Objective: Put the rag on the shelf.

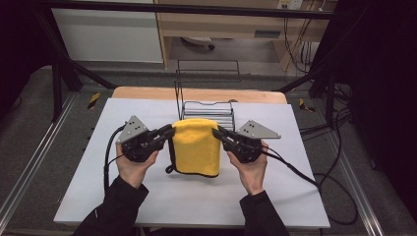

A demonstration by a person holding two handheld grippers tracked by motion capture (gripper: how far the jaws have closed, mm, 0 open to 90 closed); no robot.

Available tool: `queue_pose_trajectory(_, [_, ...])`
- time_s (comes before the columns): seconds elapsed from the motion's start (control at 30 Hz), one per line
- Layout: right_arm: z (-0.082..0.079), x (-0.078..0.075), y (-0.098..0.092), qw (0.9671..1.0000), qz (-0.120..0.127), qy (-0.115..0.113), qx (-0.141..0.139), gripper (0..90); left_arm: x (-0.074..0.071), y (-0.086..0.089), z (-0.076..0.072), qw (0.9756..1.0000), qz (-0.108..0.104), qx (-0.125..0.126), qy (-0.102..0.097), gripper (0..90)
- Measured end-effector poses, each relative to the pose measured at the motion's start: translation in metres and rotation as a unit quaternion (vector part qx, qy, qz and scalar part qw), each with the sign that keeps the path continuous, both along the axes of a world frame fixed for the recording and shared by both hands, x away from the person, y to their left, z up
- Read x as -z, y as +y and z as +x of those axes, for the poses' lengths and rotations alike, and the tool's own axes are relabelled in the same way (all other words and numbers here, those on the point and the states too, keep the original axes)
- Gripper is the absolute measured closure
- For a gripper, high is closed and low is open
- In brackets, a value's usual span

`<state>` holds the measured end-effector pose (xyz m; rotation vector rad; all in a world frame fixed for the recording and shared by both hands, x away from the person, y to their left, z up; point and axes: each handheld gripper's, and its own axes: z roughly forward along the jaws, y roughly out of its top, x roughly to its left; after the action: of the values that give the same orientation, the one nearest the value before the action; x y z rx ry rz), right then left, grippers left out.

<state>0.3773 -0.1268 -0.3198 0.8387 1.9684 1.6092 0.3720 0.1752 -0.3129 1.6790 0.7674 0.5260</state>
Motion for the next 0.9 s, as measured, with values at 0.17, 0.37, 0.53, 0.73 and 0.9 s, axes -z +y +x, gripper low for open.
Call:
queue_pose_trajectory(0.17, [-0.002,-0.007,-0.003,0.9999,0.006,-0.014,0.001,82.6,-0.008,-0.002,0.0,0.9999,-0.011,0.001,-0.01,79.8])
queue_pose_trajectory(0.37, [-0.003,-0.02,-0.005,0.9994,0.01,-0.033,0.008,82.6,-0.016,-0.003,0.003,0.9994,-0.027,0.0,-0.021,79.9])
queue_pose_trajectory(0.53, [-0.003,-0.029,-0.006,0.9988,0.018,-0.045,0.013,82.6,-0.024,-0.004,0.007,0.999,-0.036,0.0,-0.028,79.9])
queue_pose_trajectory(0.73, [-0.002,-0.036,-0.007,0.998,0.028,-0.054,0.018,82.6,-0.035,-0.006,0.014,0.9983,-0.047,-0.005,-0.034,79.9])
queue_pose_trajectory(0.9, [0.0,-0.043,-0.008,0.9972,0.031,-0.063,0.025,82.7,-0.043,-0.009,0.02,0.9977,-0.052,-0.006,-0.041,79.9])
